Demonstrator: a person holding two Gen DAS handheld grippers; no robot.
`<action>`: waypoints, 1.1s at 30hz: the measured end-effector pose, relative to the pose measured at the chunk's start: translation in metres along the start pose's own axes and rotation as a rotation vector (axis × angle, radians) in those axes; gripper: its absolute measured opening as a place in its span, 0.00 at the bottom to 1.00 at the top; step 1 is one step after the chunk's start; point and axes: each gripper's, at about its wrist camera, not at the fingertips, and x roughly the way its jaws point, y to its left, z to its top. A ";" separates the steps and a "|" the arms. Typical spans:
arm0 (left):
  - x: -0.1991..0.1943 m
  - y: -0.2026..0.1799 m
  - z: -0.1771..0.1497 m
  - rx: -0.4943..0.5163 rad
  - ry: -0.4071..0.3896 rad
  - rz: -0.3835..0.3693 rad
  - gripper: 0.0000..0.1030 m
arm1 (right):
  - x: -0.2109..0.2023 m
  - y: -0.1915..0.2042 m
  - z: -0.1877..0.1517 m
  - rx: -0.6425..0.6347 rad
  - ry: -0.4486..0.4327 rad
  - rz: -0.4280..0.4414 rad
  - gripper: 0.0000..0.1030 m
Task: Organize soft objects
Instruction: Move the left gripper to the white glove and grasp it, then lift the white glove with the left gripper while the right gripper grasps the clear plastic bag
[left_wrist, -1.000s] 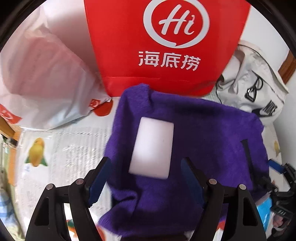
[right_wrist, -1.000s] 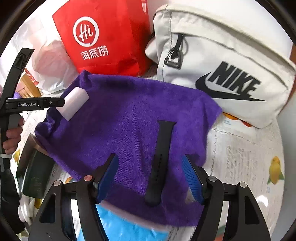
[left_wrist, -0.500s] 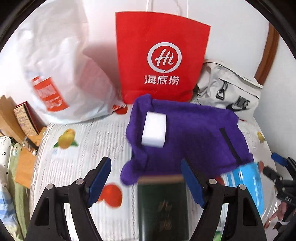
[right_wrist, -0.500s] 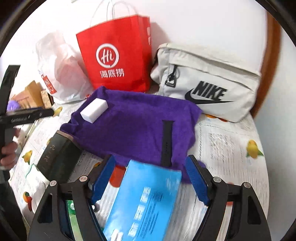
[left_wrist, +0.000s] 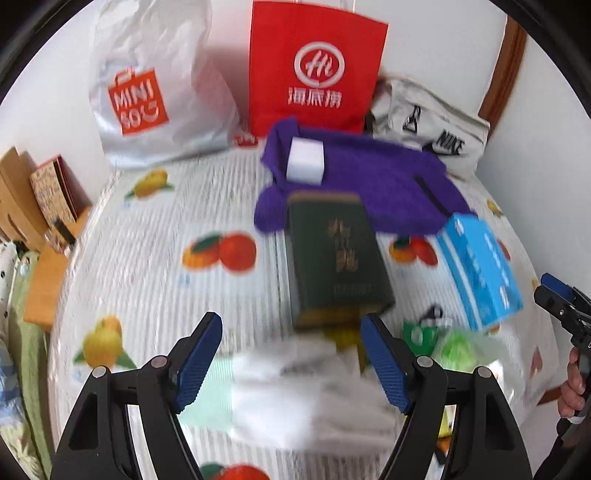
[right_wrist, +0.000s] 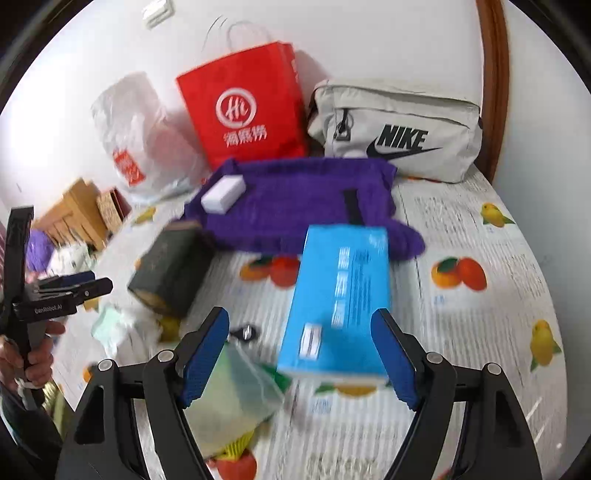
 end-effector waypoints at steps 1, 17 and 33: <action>0.000 0.001 -0.006 0.004 0.002 -0.007 0.74 | -0.003 0.006 -0.008 -0.018 -0.003 -0.013 0.76; 0.039 0.005 -0.075 0.030 -0.005 0.106 0.63 | -0.019 0.009 -0.059 -0.023 -0.009 0.042 0.77; -0.047 -0.002 -0.059 -0.072 -0.163 -0.082 0.10 | -0.020 0.010 -0.075 -0.058 -0.016 0.175 0.77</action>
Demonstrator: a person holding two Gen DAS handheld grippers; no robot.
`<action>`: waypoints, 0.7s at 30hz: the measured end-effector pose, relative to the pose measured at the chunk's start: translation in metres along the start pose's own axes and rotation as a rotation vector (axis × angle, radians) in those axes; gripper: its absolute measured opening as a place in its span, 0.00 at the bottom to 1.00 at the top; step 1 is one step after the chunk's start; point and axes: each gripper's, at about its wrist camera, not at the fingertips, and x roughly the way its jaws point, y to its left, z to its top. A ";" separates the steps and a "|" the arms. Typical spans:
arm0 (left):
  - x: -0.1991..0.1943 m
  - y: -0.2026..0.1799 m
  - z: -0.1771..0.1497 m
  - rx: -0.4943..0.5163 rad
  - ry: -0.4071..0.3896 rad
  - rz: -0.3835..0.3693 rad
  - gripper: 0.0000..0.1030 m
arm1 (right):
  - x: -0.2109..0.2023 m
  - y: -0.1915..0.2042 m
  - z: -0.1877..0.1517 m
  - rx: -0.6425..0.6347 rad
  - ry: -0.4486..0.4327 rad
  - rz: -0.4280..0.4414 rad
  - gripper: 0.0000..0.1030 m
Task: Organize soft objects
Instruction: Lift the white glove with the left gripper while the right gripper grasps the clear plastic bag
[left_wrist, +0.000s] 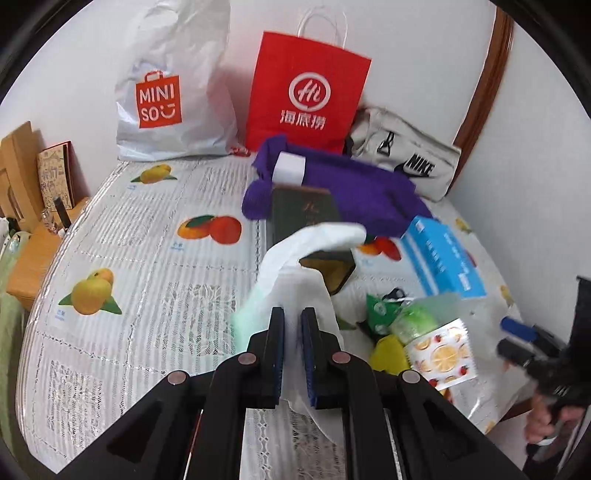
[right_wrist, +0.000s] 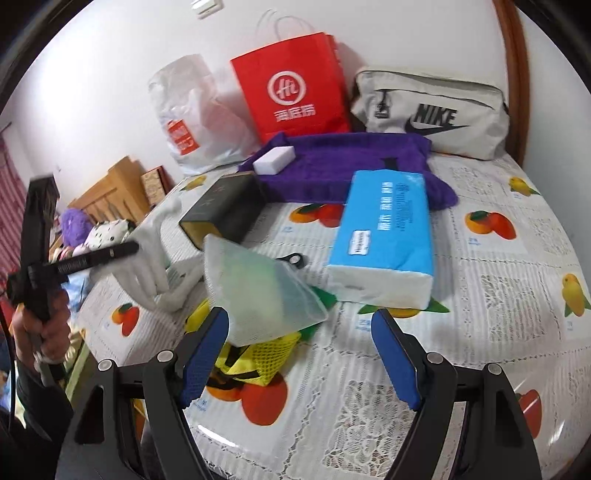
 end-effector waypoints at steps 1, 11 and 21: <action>-0.003 -0.001 0.000 0.001 -0.005 0.002 0.10 | 0.000 0.003 -0.001 -0.010 0.000 0.006 0.77; -0.017 -0.008 -0.012 0.000 0.002 -0.023 0.10 | 0.014 0.031 0.003 -0.071 0.003 0.049 0.76; -0.009 0.002 -0.021 -0.032 0.022 -0.058 0.10 | 0.028 0.035 0.008 -0.130 0.013 -0.058 0.10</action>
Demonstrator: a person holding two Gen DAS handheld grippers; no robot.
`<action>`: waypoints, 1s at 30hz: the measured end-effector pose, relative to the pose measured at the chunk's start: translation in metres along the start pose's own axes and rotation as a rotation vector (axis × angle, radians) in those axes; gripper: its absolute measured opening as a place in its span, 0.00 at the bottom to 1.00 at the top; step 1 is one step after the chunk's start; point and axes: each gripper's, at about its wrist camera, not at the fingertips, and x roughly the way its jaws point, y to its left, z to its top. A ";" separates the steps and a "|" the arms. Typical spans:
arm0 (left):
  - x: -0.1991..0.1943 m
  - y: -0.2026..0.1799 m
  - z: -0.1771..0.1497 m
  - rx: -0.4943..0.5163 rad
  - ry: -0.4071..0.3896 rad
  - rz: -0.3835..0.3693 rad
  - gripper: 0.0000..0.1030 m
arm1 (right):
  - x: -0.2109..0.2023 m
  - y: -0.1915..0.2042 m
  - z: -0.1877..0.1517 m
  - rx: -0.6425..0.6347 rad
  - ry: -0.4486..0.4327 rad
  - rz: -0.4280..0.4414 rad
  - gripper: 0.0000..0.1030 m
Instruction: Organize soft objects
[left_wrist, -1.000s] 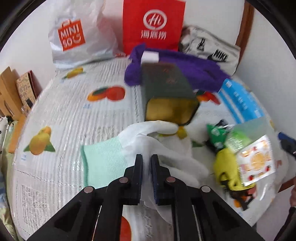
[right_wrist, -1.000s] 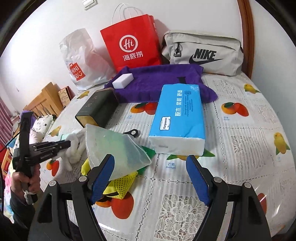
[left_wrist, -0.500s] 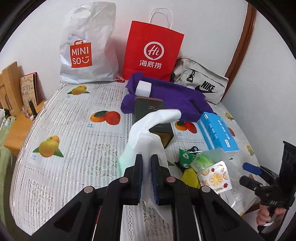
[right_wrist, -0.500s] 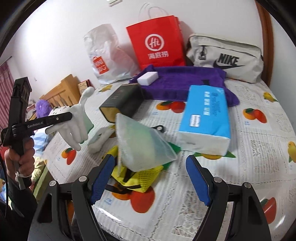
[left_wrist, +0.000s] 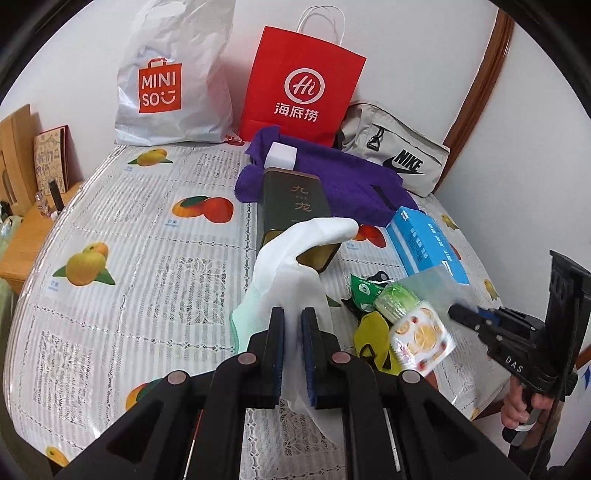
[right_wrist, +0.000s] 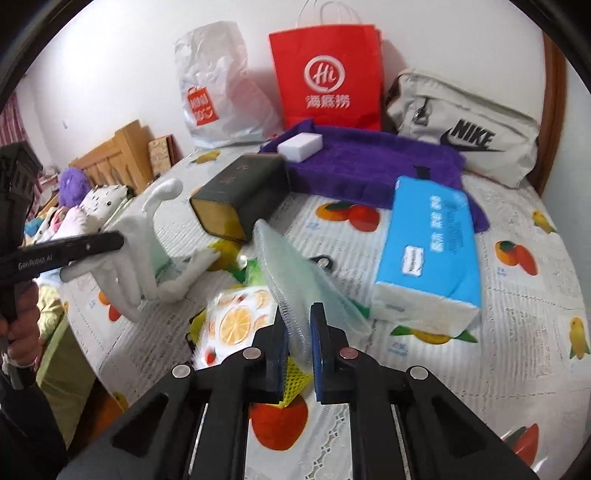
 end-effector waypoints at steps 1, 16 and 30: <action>0.001 0.001 0.000 -0.002 -0.001 -0.004 0.10 | -0.002 0.001 0.001 -0.005 -0.011 -0.007 0.10; 0.015 0.002 -0.002 -0.022 0.021 -0.036 0.10 | 0.020 0.007 0.015 -0.048 -0.018 -0.051 0.04; 0.017 -0.007 -0.006 -0.042 0.041 -0.064 0.10 | -0.041 -0.035 -0.018 0.073 -0.034 -0.104 0.04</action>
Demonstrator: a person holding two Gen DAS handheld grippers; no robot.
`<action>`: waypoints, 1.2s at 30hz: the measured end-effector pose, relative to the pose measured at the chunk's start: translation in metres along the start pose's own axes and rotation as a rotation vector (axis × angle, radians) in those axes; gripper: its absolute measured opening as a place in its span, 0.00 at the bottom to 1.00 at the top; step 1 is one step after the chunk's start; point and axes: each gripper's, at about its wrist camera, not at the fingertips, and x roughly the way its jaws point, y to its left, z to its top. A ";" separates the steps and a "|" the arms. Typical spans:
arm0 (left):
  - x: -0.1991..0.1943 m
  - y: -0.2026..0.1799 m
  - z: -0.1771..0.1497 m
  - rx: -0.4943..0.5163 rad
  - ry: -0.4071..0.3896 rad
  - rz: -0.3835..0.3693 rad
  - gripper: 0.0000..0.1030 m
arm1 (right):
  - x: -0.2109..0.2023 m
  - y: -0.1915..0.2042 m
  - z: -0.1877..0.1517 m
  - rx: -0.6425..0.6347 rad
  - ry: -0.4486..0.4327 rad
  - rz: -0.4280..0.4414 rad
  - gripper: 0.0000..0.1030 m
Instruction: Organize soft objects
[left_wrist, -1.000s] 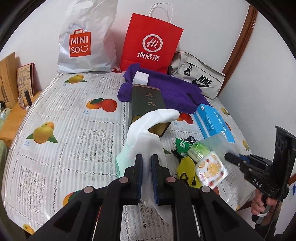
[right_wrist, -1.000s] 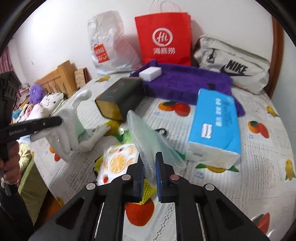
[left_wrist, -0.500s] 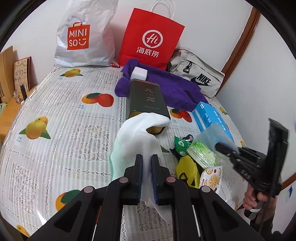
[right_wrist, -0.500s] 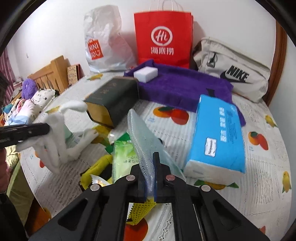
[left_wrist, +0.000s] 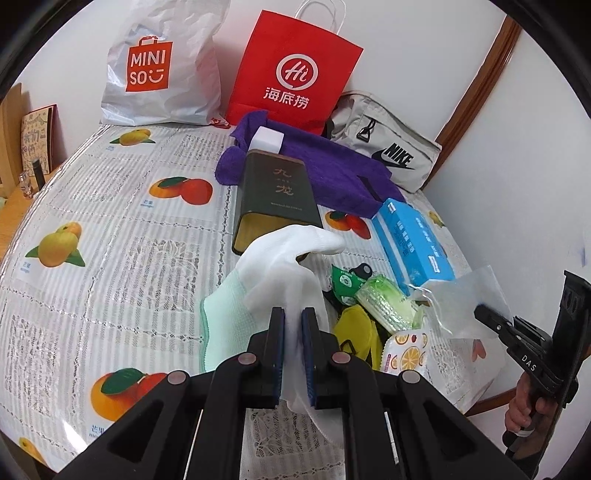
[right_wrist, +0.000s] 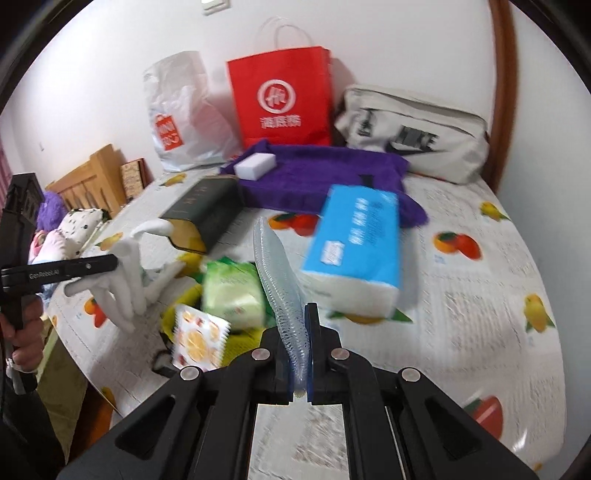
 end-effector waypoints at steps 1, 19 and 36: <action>0.000 0.000 -0.001 -0.003 0.003 0.003 0.10 | 0.000 -0.005 -0.003 0.010 0.009 -0.012 0.04; -0.011 -0.019 0.042 -0.006 -0.015 0.060 0.10 | -0.020 -0.034 0.023 0.065 -0.036 0.053 0.04; 0.004 -0.029 0.121 0.011 -0.043 0.064 0.10 | 0.016 -0.041 0.105 0.027 -0.059 0.075 0.04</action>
